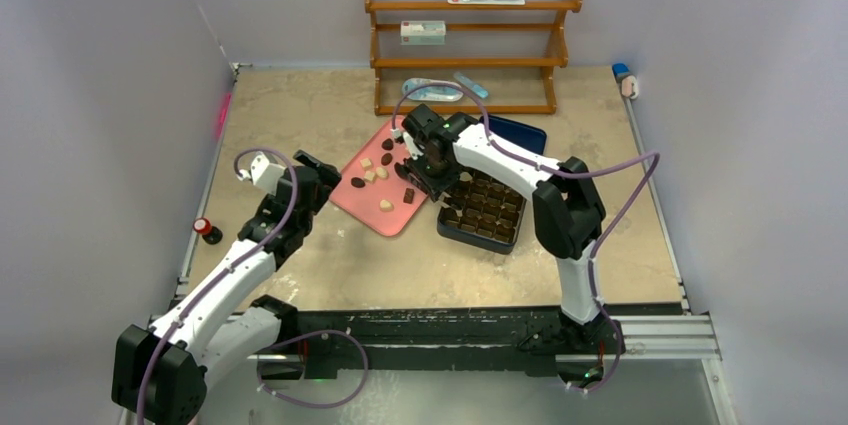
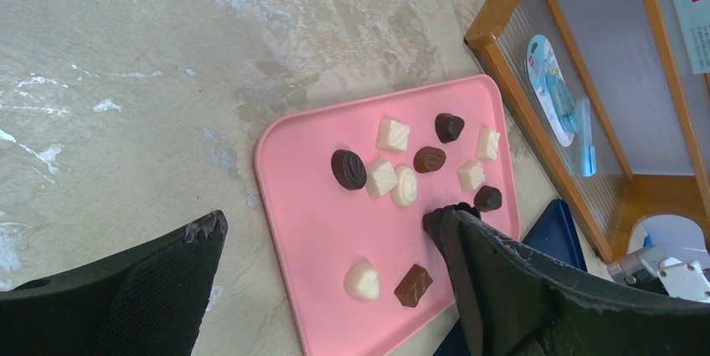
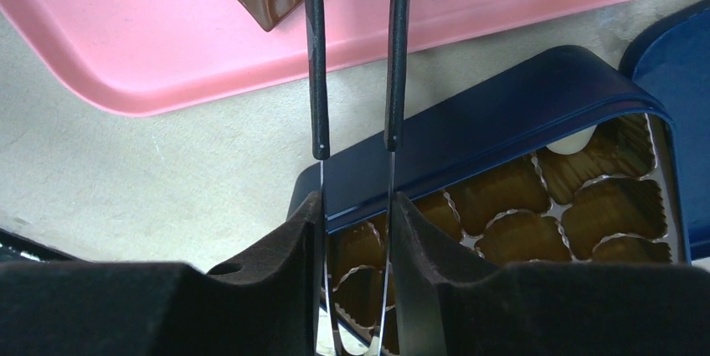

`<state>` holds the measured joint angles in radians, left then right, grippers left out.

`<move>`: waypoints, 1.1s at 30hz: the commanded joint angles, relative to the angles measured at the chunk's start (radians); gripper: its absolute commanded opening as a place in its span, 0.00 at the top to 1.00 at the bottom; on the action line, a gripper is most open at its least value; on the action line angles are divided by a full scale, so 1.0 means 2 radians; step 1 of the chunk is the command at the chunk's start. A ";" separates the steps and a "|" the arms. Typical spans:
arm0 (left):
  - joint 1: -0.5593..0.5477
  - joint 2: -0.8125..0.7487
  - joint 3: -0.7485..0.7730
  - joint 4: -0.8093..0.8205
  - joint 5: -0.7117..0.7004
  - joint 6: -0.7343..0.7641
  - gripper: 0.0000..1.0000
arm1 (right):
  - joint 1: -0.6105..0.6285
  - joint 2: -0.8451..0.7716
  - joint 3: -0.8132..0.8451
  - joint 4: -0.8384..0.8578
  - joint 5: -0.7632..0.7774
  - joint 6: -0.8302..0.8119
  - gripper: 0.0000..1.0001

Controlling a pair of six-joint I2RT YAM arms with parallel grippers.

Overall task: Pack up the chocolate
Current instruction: Pick up the fake chocolate from the plate.

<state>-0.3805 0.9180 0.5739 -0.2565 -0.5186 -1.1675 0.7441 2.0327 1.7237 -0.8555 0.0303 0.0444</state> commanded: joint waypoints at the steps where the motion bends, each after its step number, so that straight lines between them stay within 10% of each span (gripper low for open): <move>1: 0.003 -0.012 0.000 -0.001 0.003 -0.002 0.00 | -0.002 -0.043 -0.001 0.006 0.011 -0.003 1.00; 33: 0.003 -0.011 0.004 -0.013 0.008 0.003 0.00 | -0.002 -0.245 -0.146 0.030 0.055 0.058 1.00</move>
<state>-0.3805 0.9066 0.5739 -0.2741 -0.5068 -1.1675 0.7441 1.6474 1.4921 -0.8093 0.0750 0.1066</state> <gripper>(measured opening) 0.998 0.323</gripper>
